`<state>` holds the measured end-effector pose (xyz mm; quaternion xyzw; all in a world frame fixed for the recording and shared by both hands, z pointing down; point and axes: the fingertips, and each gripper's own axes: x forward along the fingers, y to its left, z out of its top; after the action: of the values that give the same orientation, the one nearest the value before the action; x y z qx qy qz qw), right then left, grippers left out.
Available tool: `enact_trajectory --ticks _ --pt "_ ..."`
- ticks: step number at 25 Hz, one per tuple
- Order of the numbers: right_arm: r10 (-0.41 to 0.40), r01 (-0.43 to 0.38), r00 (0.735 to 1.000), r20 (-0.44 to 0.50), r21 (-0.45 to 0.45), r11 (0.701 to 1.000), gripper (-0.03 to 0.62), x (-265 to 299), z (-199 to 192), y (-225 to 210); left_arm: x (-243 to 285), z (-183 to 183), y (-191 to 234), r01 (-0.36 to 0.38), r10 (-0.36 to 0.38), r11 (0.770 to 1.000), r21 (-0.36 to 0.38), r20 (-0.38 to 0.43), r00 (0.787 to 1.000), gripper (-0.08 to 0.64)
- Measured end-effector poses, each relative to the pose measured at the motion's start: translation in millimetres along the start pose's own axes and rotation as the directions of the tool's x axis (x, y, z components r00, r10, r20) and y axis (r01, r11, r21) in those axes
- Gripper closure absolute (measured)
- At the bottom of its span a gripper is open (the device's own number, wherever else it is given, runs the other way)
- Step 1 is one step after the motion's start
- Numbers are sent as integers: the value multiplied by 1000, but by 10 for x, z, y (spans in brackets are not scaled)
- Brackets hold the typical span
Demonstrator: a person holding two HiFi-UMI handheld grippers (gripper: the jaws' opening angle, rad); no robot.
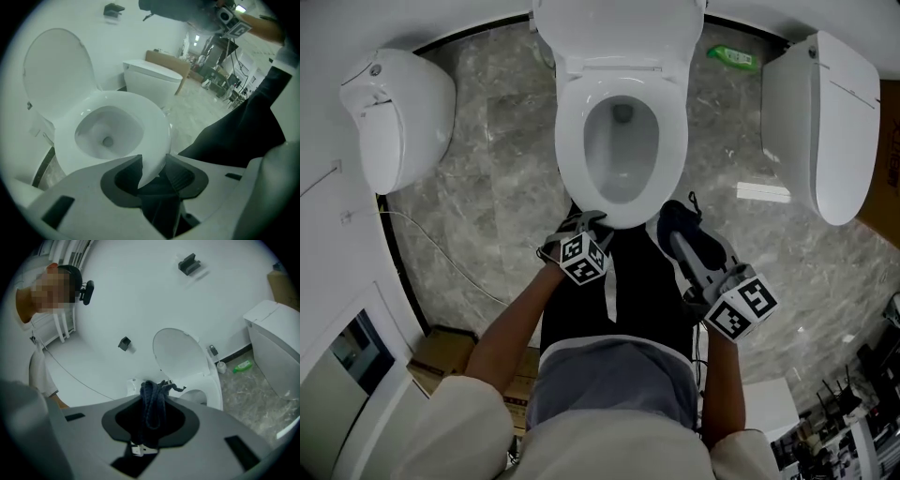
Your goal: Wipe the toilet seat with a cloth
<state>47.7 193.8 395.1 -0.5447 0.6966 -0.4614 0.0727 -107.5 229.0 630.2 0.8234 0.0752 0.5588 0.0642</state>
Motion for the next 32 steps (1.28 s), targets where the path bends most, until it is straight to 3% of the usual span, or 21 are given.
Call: enact_trajectory --ticks 4,8,13,19,24,27,32 --pt "54 -53 999 -2 49 997 515 78 -131 -59 348 -174 -19 -3 0 999 -42 -59 998 416" --pt "-24 25 1000 -10 75 997 515 223 -295 -335 638 -294 41 3 -8 999 -49 -95 995 426" --pt "-88 90 996 -19 130 987 514 394 -457 -608 858 -403 103 22 -31 994 -108 -81 996 460" --pt "-107 113 993 -50 122 986 514 686 -606 -825 1046 -462 228 -35 21 980 -195 -74 997 506" --pt "-180 186 981 -73 92 978 514 985 -715 -1054 1021 -488 257 -30 33 969 -245 9 999 532" --pt "-244 248 968 -59 72 966 514 1186 -695 -1240 1001 -532 314 -15 27 927 -376 25 999 549" --pt "-363 359 931 -35 -87 929 515 1548 -552 -1553 838 -613 448 -32 76 808 -588 50 996 549"
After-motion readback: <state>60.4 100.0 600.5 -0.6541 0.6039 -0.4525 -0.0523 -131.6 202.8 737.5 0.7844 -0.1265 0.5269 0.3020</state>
